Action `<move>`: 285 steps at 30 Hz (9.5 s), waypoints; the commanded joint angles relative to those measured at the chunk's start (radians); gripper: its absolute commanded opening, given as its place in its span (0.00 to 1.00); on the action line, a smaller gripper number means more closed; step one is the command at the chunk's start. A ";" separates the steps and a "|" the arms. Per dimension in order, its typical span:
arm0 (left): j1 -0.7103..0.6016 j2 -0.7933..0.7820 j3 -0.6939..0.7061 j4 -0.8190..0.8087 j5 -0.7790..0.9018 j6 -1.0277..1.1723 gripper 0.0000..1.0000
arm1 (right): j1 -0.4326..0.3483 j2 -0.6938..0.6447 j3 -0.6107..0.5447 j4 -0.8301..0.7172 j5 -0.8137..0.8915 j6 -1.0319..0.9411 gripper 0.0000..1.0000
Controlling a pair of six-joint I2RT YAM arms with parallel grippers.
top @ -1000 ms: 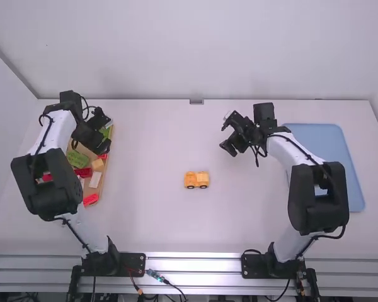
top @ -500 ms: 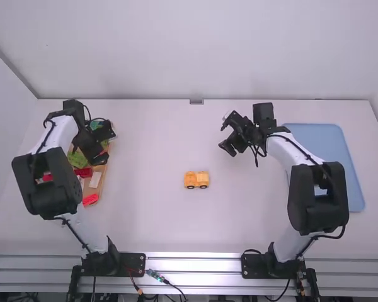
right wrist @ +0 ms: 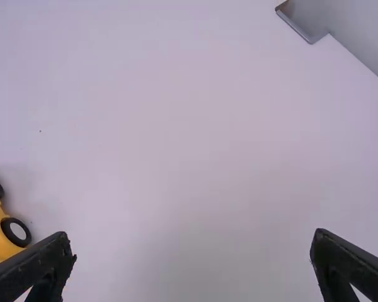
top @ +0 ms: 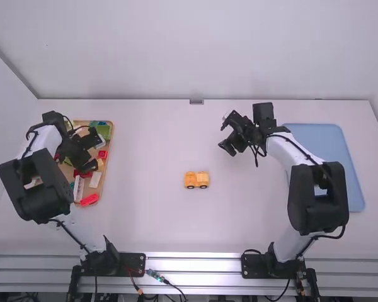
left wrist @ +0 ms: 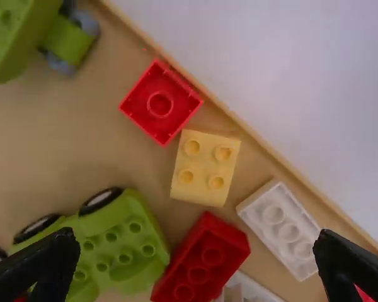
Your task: Assemble lego blocks to make yellow taxi
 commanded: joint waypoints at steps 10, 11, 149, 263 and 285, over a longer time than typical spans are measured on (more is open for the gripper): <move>-0.008 0.023 -0.069 0.074 0.085 0.039 0.98 | 0.001 -0.023 0.018 -0.004 -0.009 0.002 0.99; -0.012 0.031 -0.068 0.079 0.078 0.036 0.97 | 0.001 -0.023 0.018 -0.004 -0.008 0.003 0.99; -0.794 0.043 0.055 -0.018 0.034 -0.159 0.02 | -0.032 -0.023 0.017 -0.031 -0.009 0.006 0.99; -0.769 -0.133 -0.531 0.526 0.128 -0.202 0.42 | 0.006 -0.023 0.017 -0.012 0.018 0.066 0.99; -0.770 -0.143 -0.429 0.411 -0.240 -0.471 0.99 | 0.006 -0.023 0.017 -0.004 0.017 0.084 0.99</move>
